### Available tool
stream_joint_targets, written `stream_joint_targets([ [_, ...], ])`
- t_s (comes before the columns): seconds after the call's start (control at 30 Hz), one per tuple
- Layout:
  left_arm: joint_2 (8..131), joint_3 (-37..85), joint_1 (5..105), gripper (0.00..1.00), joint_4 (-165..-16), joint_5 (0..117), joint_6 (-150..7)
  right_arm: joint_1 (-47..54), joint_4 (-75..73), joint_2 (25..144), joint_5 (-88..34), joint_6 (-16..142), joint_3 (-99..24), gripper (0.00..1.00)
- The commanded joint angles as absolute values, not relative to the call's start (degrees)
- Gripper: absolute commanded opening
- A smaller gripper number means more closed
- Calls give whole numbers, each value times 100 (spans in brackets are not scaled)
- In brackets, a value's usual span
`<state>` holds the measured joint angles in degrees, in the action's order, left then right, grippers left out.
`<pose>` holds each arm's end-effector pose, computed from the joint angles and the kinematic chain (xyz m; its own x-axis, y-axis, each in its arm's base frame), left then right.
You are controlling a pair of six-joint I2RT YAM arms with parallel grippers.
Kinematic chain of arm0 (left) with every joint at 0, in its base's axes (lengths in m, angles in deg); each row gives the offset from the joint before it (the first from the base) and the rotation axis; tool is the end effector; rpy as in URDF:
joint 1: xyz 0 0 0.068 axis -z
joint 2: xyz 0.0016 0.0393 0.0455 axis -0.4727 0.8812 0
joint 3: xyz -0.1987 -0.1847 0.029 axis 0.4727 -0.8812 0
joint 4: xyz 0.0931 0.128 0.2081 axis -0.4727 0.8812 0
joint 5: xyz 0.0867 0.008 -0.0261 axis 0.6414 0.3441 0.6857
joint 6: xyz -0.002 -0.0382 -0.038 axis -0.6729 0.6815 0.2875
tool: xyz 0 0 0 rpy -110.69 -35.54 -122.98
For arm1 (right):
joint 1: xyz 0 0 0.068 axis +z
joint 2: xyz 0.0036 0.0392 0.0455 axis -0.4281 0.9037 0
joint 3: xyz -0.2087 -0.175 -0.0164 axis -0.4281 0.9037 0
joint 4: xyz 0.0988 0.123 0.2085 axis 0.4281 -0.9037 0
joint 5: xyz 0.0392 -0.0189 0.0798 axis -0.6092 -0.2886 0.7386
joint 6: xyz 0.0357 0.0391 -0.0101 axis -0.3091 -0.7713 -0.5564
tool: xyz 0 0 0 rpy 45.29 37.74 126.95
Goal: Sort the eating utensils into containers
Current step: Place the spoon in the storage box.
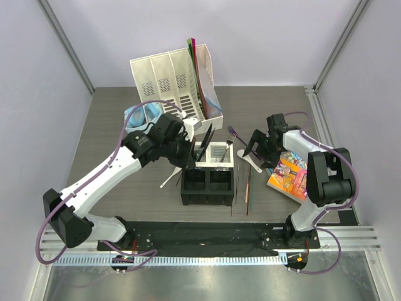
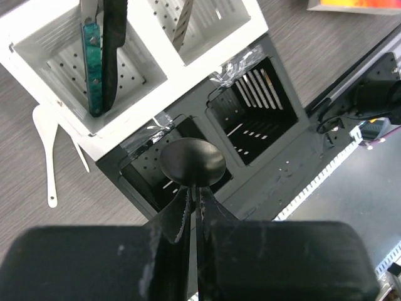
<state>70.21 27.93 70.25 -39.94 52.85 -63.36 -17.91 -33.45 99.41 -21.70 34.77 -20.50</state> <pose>0.1985 -0.1906 0.3463 -0.7869 0.2683 -0.5558 0.5326 0.7502 -0.3918 0.3124 0.0487 0.1749 -0.8780 0.4505 -0.1618 0.3707 0.8538 0.3655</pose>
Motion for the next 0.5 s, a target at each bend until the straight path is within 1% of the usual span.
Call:
stream_joint_targets([
  [0.0, 6867, 2492, 7049, 0, -4476, 5390, -6261, -1770, -3458, 9514, -2331, 3449, -2054, 99],
  [0.23, 6858, 2140, 7075, 0, -4705, 5610, -6437, -1770, -3564, 9329, -2384, 3387, -1992, 100],
  [0.47, 7025, 1990, 7110, 1, -4819, 5540, -6516, -1726, -3599, 9250, -2515, 3247, -2115, 100],
])
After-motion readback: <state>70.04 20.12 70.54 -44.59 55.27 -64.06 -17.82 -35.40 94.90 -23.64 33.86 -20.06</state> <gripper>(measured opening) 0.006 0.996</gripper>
